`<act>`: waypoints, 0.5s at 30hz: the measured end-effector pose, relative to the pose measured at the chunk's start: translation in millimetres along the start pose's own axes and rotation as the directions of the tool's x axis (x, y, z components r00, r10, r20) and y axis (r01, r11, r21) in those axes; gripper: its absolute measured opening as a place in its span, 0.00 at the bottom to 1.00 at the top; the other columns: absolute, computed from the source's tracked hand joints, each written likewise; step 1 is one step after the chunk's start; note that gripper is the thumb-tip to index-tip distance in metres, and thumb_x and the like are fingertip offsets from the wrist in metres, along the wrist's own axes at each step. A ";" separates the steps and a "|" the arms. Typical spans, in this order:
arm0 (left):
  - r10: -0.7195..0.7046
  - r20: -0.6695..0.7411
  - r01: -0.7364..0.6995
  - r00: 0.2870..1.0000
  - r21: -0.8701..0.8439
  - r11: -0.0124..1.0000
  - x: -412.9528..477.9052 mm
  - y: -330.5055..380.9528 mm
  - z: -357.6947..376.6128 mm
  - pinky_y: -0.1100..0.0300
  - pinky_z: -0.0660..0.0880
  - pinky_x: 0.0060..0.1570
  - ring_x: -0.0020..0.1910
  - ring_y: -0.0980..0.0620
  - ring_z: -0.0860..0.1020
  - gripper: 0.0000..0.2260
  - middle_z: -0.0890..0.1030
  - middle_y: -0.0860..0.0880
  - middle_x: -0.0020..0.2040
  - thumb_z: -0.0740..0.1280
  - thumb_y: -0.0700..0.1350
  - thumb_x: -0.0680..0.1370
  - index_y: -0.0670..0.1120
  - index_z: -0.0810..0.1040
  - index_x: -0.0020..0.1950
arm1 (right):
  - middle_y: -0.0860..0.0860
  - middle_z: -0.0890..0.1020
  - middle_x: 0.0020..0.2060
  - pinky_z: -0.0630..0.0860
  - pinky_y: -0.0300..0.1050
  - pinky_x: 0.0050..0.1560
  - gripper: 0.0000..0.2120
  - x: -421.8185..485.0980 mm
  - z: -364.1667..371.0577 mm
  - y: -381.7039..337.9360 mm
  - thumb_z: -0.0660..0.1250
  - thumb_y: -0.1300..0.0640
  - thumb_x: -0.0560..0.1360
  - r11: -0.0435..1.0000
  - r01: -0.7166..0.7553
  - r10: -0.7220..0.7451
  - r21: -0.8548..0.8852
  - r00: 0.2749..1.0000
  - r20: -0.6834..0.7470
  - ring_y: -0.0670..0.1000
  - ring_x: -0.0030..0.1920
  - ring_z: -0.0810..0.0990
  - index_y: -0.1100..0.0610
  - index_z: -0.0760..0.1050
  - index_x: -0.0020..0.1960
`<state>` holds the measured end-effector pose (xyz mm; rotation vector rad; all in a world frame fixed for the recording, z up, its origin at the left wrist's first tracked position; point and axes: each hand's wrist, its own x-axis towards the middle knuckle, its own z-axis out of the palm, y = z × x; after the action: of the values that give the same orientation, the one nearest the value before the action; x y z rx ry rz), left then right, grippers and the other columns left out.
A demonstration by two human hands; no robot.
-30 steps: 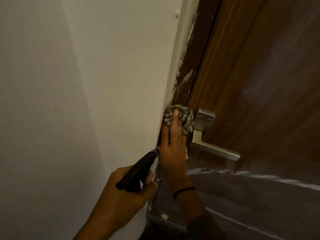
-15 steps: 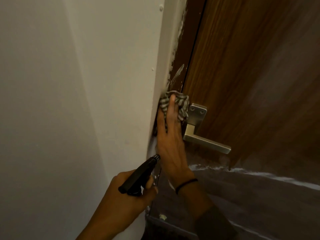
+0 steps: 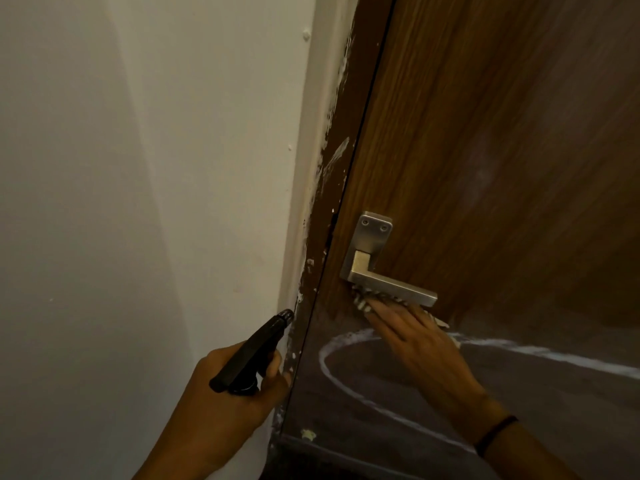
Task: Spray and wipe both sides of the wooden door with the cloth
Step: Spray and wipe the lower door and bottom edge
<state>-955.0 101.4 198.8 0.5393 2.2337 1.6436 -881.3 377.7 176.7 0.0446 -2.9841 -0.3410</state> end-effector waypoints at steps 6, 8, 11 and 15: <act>-0.014 0.042 0.016 0.999 -0.029 0.999 2.6 3.1 20.4 0.68 0.75 0.32 0.27 0.57 0.79 0.15 0.82 0.52 0.33 0.76 0.33 0.72 0.49 0.78 0.31 | 0.60 0.74 0.71 0.68 0.58 0.67 0.51 2.0 7.3 -9.4 0.84 0.67 0.52 1.000 0.025 -0.024 0.000 0.986 -0.165 0.60 0.70 0.75 0.62 0.70 0.73; -0.018 0.054 0.020 0.998 -0.041 0.999 7.1 8.1 36.6 0.68 0.74 0.30 0.24 0.58 0.78 0.11 0.82 0.52 0.31 0.76 0.34 0.73 0.46 0.80 0.36 | 0.60 0.75 0.71 0.67 0.59 0.68 0.46 -4.1 7.5 1.8 0.83 0.67 0.54 0.999 0.022 -0.026 -0.026 0.983 -0.180 0.60 0.69 0.76 0.62 0.74 0.71; -0.022 0.061 0.024 0.998 -0.042 0.999 9.5 18.8 59.1 0.70 0.73 0.29 0.24 0.60 0.77 0.06 0.81 0.54 0.28 0.76 0.36 0.73 0.44 0.82 0.41 | 0.61 0.75 0.70 0.66 0.61 0.68 0.43 -21.8 11.4 9.5 0.81 0.71 0.55 0.998 -0.047 0.036 -0.034 0.964 -0.265 0.61 0.70 0.75 0.63 0.75 0.70; 0.030 0.107 -0.027 0.994 -0.032 0.999 2.0 29.8 88.5 0.69 0.73 0.31 0.25 0.59 0.76 0.05 0.78 0.53 0.27 0.76 0.38 0.74 0.41 0.81 0.41 | 0.61 0.67 0.76 0.63 0.57 0.70 0.53 -48.9 13.5 17.9 0.75 0.80 0.53 0.986 -0.101 0.141 0.133 0.928 -0.344 0.60 0.77 0.62 0.62 0.66 0.76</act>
<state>-912.4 184.5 201.6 0.6393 2.1304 1.6195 -835.0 400.3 161.2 -0.0609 -2.6301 -0.1308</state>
